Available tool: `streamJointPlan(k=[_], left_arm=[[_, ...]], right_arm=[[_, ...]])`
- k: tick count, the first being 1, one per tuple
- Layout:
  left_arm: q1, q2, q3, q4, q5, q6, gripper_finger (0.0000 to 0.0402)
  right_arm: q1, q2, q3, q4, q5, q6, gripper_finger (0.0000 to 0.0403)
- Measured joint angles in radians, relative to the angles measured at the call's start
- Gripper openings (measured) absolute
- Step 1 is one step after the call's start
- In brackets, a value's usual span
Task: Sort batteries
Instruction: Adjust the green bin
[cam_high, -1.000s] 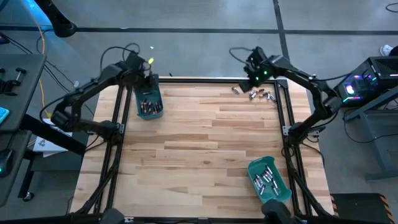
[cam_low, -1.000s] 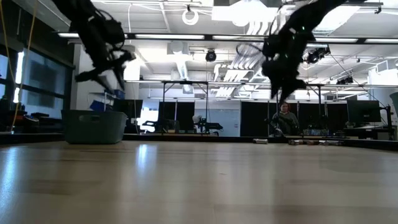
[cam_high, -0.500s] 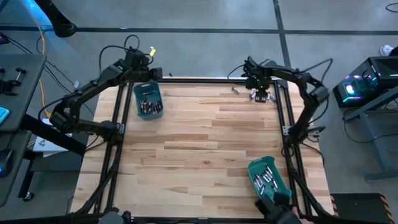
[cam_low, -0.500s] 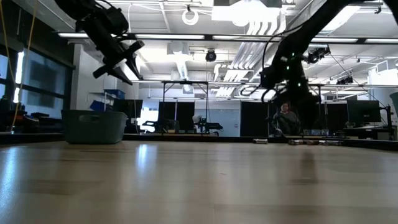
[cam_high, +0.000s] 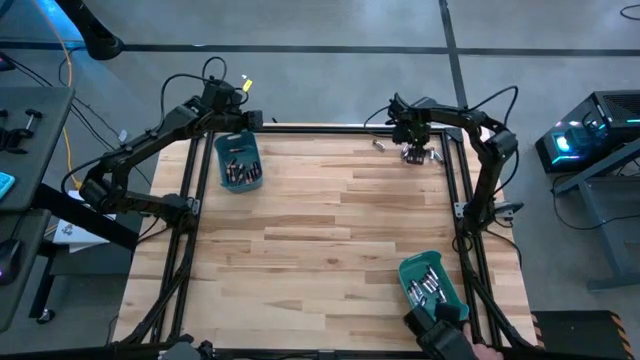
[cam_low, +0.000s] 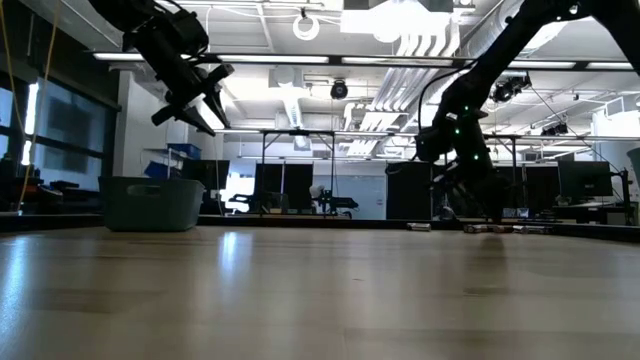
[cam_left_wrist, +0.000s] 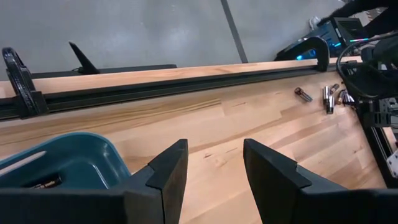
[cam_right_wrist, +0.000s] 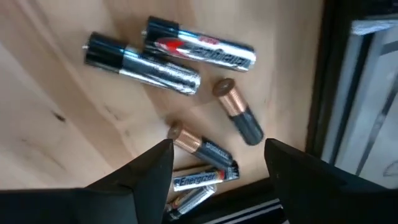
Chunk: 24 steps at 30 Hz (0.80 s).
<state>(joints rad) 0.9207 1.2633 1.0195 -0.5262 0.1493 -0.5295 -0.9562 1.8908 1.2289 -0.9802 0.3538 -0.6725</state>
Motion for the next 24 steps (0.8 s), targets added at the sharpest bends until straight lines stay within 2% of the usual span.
streamJointPlan(k=[9, 18, 24], left_arm=[[0.0, 0.0, 0.0, 0.0, 0.002, -0.015, 0.015], [0.0, 0.0, 0.0, 0.0, 0.002, -0.018, 0.015], [0.0, 0.0, 0.0, 0.0, 0.002, -0.042, 0.015]], right_arm=[[0.003, 0.002, 0.0, -0.014, -0.008, -0.005, 0.0248], [0.017, 0.0, 0.0, 0.038, -0.062, 0.115, 0.0248], [0.015, -0.101, 0.0, 0.042, -0.098, 0.119, 0.0248]])
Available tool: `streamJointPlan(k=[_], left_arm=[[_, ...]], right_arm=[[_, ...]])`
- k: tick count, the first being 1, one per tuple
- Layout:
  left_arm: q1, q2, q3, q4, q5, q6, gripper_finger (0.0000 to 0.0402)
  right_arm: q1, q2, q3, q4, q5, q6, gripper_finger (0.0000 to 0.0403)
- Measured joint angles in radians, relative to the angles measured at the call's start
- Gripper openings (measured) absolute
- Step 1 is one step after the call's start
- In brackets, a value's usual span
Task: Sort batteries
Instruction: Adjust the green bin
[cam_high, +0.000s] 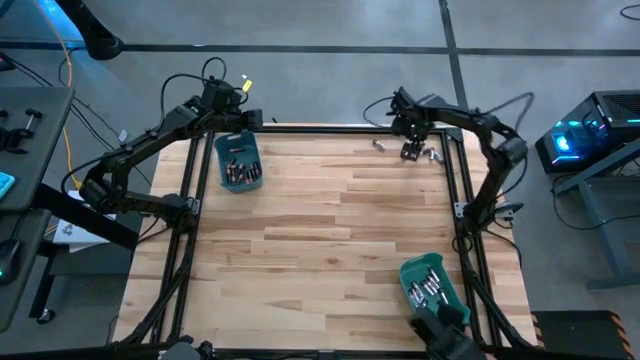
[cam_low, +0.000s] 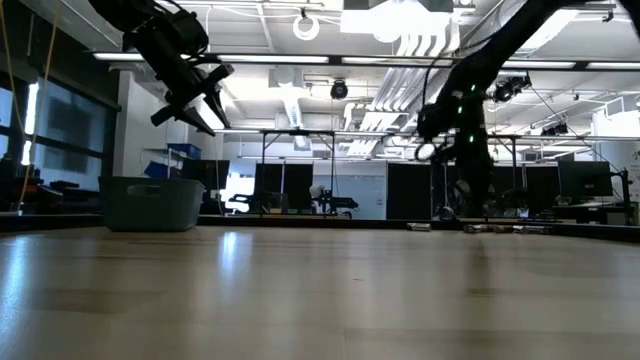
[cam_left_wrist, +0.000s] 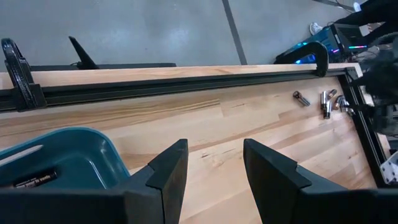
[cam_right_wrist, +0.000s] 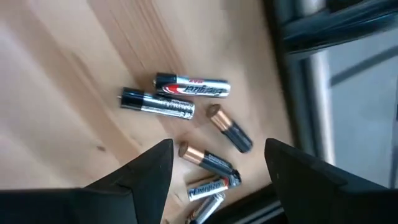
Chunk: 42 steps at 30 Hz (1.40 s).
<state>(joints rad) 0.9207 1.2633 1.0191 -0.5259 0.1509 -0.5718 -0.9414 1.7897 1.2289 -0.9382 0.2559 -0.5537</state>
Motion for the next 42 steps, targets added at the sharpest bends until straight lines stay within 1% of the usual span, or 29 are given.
streamJointPlan(k=[3, 6, 9, 11, 12, 14, 16, 18, 19, 22, 26, 28, 30, 34, 37, 42], left_arm=[[0.0, 0.0, 0.0, 0.0, 0.0, 0.0, 0.015], [0.0, 0.0, 0.0, 0.0, 0.0, 0.0, 0.015], [0.0, 0.0, 0.0, 0.0, 0.0, 0.0, 0.015], [0.0, 0.0, 0.0, 0.0, 0.0, 0.0, 0.015], [0.0, 0.0, 0.0, 0.0, 0.0, 0.0, 0.015], [0.0, 0.0, 0.0, 0.0, -0.001, 0.0, 0.015], [0.0, 0.0, 0.0, 0.0, -0.003, 0.0, 0.015], [0.0, 0.0, 0.0, 0.001, -0.004, 0.0, 0.015], [0.0, 0.0, 0.0, 0.001, -0.004, 0.0, 0.015], [0.0, 0.0, 0.0, 0.002, -0.004, 0.0, 0.015], [0.0, 0.0, 0.0, 0.004, -0.003, 0.0, 0.015], [0.0, 0.0, 0.0, 0.004, -0.002, 0.0, 0.015], [0.0, 0.0, 0.0, 0.004, 0.003, 0.0, 0.015], [0.0, 0.0, 0.0, 0.003, 0.033, 0.0, 0.015], [-0.002, 0.0, 0.0, 0.003, 0.054, -0.007, 0.015], [-0.015, 0.0, 0.0, 0.003, 0.055, -0.027, 0.015]], right_arm=[[-0.001, -0.117, 0.0, -0.016, -0.071, 0.008, 0.0248], [0.001, -0.255, 0.001, -0.073, -0.204, 0.057, 0.0248], [0.007, -0.372, 0.002, -0.167, -0.406, 0.215, 0.0248], [0.025, -0.423, 0.0, -0.247, -0.506, 0.332, 0.0248], [0.044, -0.443, -0.008, -0.287, -0.533, 0.38, 0.0248], [0.09, -0.472, -0.042, -0.341, -0.554, 0.452, 0.0248], [0.136, -0.491, -0.108, -0.338, -0.556, 0.5, 0.0248], [0.174, -0.496, -0.192, -0.302, -0.547, 0.513, 0.0248], [0.184, -0.49, -0.235, -0.268, -0.514, 0.512, 0.0248], [0.189, -0.432, -0.319, -0.156, -0.314, 0.506, 0.0248], [0.169, -0.302, -0.334, -0.069, -0.114, 0.408, 0.0248], [0.153, -0.23, -0.314, -0.046, -0.054, 0.359, 0.0248], [0.132, -0.169, -0.288, -0.011, -0.029, 0.319, 0.0248], [0.09, -0.066, -0.23, 0.03, -0.026, 0.267, 0.0248], [0.059, -0.015, -0.18, 0.044, -0.024, 0.231, 0.0248], [0.008, 0.041, -0.127, 0.043, -0.011, 0.154, 0.0248]])
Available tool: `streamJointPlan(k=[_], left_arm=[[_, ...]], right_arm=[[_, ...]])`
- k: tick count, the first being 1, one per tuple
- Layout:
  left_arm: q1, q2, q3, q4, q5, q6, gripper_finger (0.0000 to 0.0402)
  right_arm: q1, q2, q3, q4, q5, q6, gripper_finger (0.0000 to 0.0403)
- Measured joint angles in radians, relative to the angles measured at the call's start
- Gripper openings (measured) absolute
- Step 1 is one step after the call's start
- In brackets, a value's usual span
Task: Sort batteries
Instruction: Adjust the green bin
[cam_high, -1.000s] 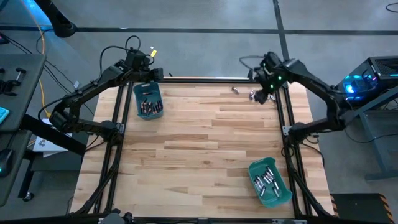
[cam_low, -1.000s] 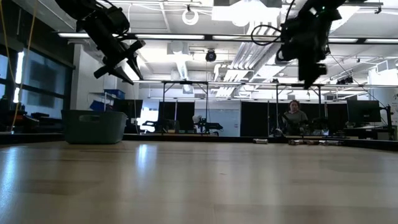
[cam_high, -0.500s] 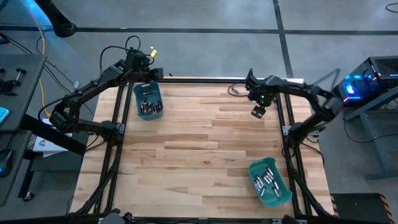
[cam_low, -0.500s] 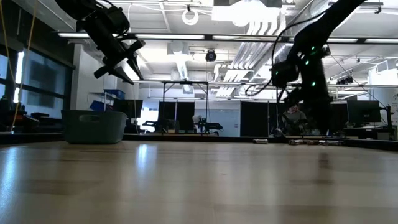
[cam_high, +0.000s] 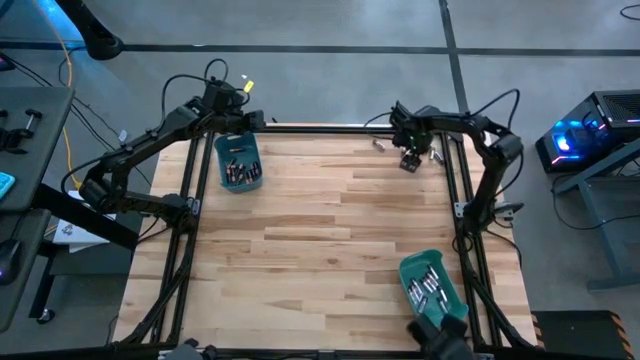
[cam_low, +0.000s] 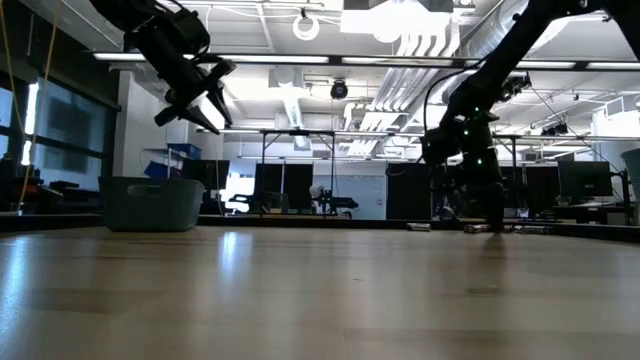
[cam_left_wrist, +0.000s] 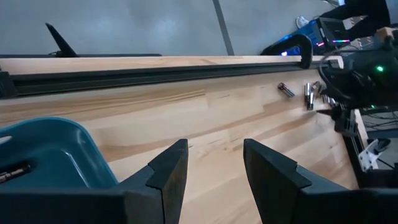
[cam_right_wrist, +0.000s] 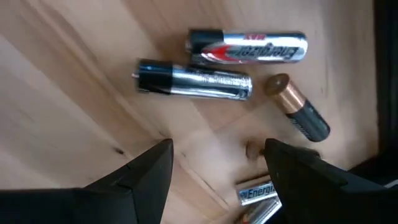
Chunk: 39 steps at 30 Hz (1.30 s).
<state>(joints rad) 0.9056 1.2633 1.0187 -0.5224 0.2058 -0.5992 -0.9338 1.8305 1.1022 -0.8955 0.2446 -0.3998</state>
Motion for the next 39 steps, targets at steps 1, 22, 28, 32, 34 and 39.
streamJointPlan(k=[1, 22, 28, 32, 34, 39], left_arm=[[-0.003, 0.0, 0.0, 0.0, 0.0, 0.0, 0.015], [-0.024, 0.0, 0.0, 0.001, -0.005, 0.0, 0.015], [-0.024, 0.0, 0.0, 0.0, -0.006, 0.0, 0.015], [-0.024, 0.0, 0.0, 0.001, -0.006, 0.0, 0.015], [-0.024, 0.0, 0.0, 0.0, -0.006, 0.0, 0.015], [-0.024, 0.0, 0.0, 0.0, -0.006, 0.0, 0.015]], right_arm=[[-0.009, 0.007, 0.002, -0.001, 0.0, -0.013, 0.0248], [-0.07, 0.013, 0.093, 0.022, -0.025, -0.051, 0.0248], [-0.118, 0.013, 0.094, 0.054, -0.044, -0.098, 0.0248], [-0.122, 0.013, 0.094, 0.065, -0.06, -0.11, 0.0248], [-0.122, 0.013, 0.094, 0.072, -0.063, -0.11, 0.0247], [-0.114, 0.013, 0.094, 0.071, -0.063, -0.118, 0.023]])
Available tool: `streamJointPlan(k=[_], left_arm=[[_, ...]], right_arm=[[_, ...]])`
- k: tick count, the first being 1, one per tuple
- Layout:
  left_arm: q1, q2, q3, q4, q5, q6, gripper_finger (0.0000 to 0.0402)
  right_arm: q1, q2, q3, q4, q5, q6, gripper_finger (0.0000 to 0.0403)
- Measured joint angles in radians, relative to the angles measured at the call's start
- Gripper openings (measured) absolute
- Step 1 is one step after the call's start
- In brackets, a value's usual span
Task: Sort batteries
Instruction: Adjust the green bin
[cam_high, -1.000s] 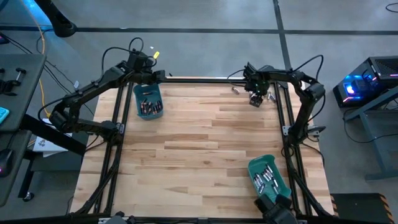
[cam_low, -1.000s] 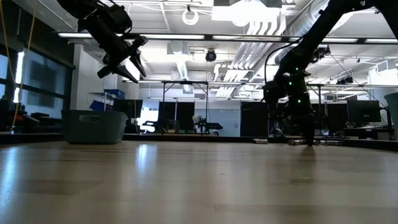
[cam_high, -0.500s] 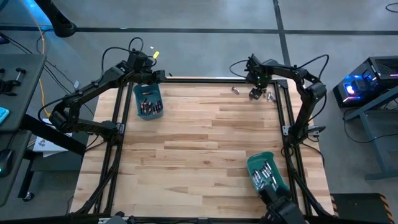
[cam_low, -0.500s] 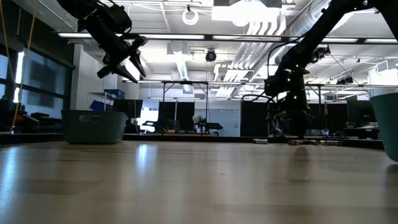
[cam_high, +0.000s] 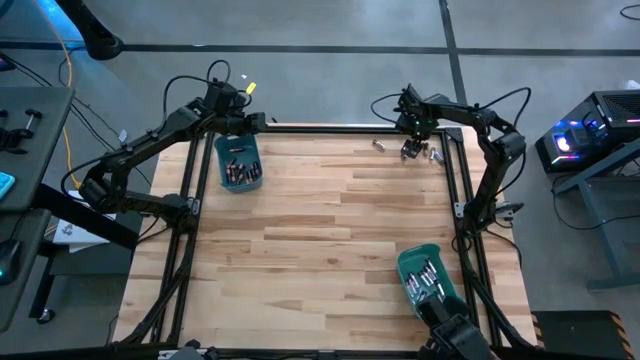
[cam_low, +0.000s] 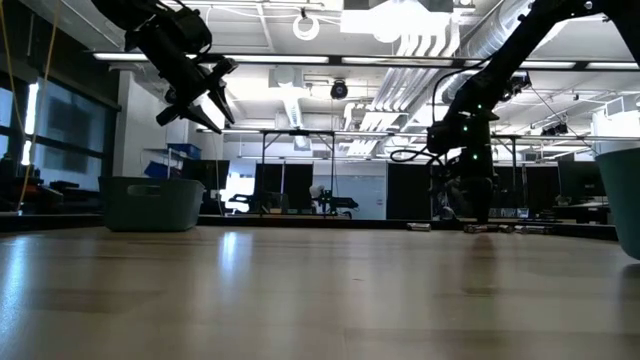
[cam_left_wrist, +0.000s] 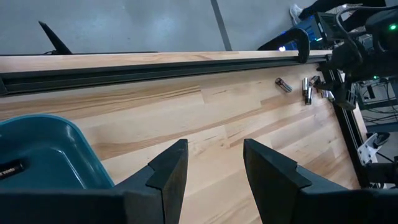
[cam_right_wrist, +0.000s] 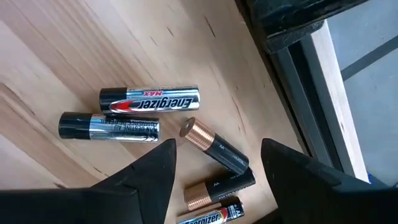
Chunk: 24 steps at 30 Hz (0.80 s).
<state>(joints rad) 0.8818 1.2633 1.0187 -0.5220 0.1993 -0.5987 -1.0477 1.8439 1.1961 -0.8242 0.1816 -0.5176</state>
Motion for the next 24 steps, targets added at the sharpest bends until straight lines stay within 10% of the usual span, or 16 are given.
streamJointPlan(k=[14, 24], left_arm=[[0.0, 0.0, 0.0, 0.0, 0.002, 0.0, 0.015], [0.0, 0.0, 0.0, 0.0, 0.002, 0.0, 0.015]], right_arm=[[0.008, -0.049, 0.037, -0.1, -0.02, 0.039, 0.0215], [0.152, -0.401, -0.02, -0.239, -0.475, 0.275, 0.0208]])
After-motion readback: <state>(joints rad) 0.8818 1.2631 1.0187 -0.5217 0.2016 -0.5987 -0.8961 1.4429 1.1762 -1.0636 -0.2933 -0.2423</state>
